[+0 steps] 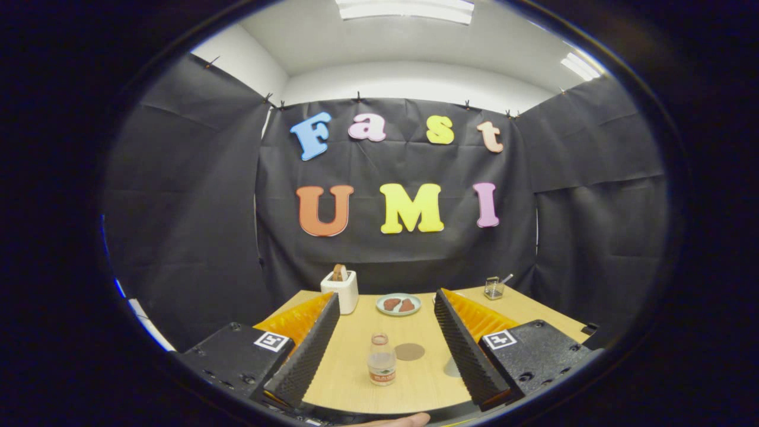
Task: Take the bottle from table, then pour the juice into the cup, finally place the bottle on the coaster
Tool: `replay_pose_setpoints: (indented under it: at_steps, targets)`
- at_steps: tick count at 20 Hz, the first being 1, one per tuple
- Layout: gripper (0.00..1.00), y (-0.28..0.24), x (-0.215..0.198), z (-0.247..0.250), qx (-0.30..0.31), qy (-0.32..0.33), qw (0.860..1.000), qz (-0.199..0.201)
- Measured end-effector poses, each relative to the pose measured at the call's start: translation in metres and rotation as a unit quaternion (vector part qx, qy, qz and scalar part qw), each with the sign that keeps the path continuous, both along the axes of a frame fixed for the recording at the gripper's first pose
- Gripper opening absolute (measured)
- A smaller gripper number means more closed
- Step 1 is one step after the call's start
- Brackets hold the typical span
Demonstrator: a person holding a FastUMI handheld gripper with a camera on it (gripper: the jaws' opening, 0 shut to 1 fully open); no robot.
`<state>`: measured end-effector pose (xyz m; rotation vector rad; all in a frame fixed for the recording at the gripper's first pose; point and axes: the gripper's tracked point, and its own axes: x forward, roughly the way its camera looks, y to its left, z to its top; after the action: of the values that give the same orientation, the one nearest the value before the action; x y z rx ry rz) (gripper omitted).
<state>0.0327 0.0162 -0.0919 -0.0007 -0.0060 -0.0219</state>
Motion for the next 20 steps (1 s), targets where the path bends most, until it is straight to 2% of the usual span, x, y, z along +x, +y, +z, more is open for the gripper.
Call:
replay_pose_setpoints:
  at_steps: [7,12,17,20]
  targets:
    - [1.0,-0.001,0.024,-0.052,0.015,0.004,1.0,-0.004]
    - [1.0,-0.01,0.038,-0.096,0.001,0.022,1.0,-0.01]
    - [1.0,-0.004,0.049,-0.136,0.004,0.024,1.0,0.017]
    - [1.0,-0.008,0.055,-0.158,-0.001,0.022,1.0,0.013]
